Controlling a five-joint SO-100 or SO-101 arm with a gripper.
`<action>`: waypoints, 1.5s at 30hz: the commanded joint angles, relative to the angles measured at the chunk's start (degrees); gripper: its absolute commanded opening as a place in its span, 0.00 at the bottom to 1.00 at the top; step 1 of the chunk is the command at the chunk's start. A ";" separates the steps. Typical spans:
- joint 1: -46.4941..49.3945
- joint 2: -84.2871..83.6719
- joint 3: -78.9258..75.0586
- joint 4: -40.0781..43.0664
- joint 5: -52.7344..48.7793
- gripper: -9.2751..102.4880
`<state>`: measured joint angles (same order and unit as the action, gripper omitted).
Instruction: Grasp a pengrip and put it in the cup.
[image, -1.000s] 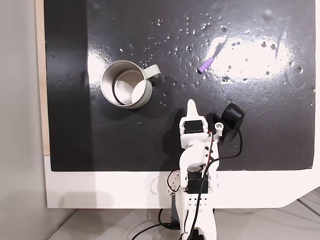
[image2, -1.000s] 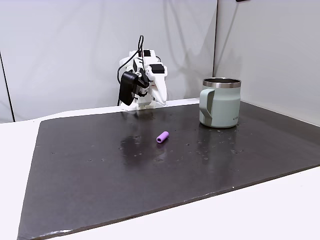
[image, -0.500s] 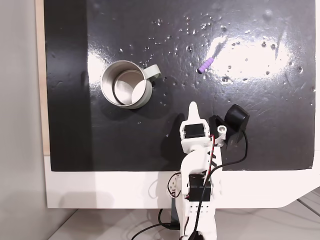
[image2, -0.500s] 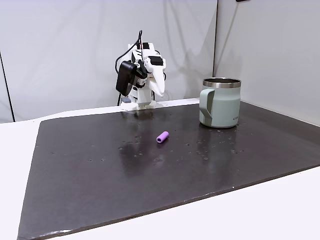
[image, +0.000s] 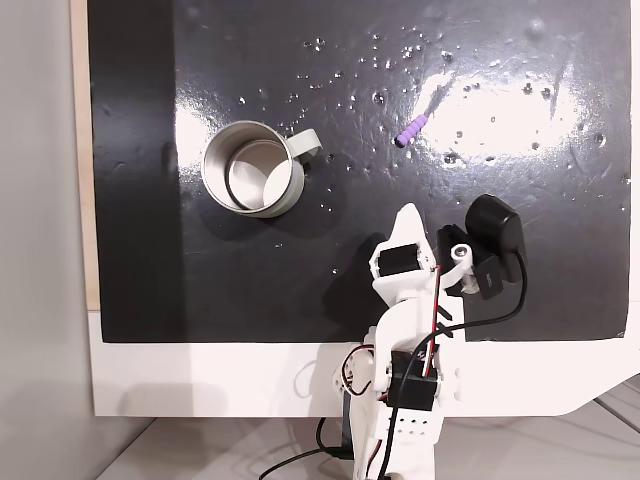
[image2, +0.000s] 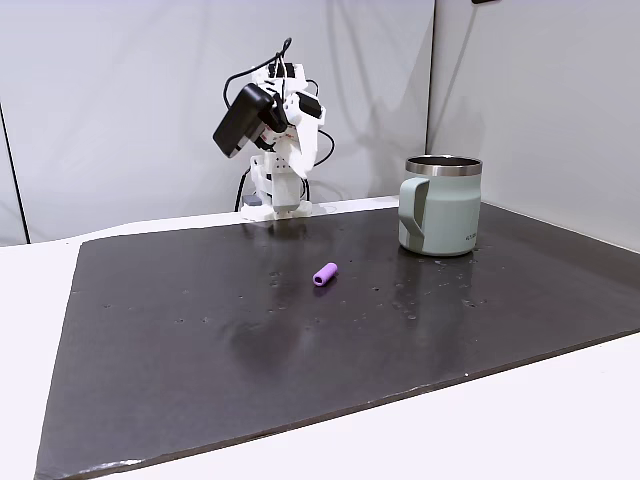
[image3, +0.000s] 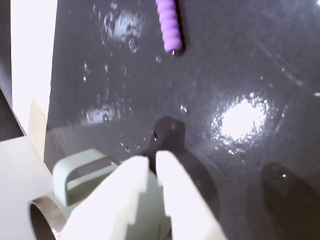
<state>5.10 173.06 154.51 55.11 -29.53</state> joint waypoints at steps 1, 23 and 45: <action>0.88 -5.45 -7.56 -2.29 -0.88 0.08; 2.81 -50.80 -38.58 -5.98 -5.10 0.08; 3.60 -74.18 -50.27 -10.72 -14.77 0.25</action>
<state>8.26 99.93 109.07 46.76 -43.42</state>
